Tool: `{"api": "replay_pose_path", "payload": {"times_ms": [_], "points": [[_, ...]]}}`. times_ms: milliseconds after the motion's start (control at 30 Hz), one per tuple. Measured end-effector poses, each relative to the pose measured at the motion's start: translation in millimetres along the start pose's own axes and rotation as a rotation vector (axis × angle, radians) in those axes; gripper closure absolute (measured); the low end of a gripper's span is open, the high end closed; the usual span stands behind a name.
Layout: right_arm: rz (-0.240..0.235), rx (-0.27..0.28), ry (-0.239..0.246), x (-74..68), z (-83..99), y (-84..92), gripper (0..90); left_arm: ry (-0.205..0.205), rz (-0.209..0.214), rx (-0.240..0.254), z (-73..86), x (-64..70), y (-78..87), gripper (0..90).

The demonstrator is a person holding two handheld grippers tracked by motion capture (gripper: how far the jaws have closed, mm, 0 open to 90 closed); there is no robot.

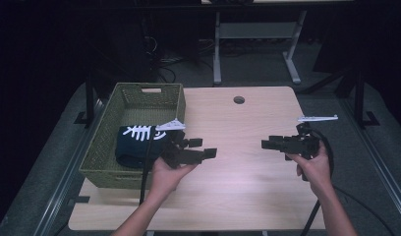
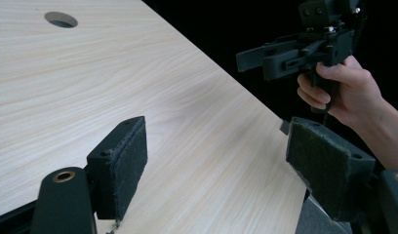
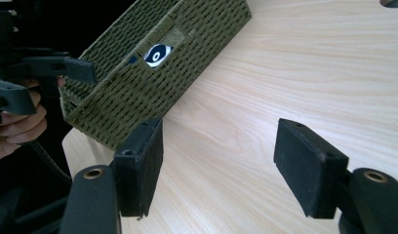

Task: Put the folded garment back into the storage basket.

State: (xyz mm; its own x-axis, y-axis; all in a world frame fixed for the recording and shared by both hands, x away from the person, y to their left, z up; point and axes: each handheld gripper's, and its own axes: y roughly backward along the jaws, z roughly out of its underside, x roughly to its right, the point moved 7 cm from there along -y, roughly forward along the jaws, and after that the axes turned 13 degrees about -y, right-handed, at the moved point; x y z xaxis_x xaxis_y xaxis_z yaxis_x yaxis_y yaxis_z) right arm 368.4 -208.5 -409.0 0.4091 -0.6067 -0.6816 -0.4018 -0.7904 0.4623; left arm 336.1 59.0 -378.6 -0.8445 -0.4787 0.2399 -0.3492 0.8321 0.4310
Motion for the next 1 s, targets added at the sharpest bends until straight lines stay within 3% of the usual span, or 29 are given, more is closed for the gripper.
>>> {"api": "replay_pose_path", "payload": {"times_ms": [267, 467, 667, 1000], "points": [[0.028, 0.012, -0.028, 14.5, 13.6, 15.4, 33.8, -0.025, 0.029, -0.023, 11.7, 15.6, -11.7, 21.3], [0.073, 0.023, -0.015, 26.3, 27.4, 27.0, 32.9, -0.050, 0.044, -0.029, 21.9, 26.0, -17.2, 21.0], [0.067, 0.041, -0.034, 32.5, 45.8, 37.4, 32.1, -0.059, 0.070, -0.028, 33.3, 40.1, -20.1, 20.8], [0.072, 0.054, -0.047, 43.5, 82.8, 44.2, 31.4, -0.125, 0.082, -0.056, 61.9, 60.9, -22.8, 20.8]]}}
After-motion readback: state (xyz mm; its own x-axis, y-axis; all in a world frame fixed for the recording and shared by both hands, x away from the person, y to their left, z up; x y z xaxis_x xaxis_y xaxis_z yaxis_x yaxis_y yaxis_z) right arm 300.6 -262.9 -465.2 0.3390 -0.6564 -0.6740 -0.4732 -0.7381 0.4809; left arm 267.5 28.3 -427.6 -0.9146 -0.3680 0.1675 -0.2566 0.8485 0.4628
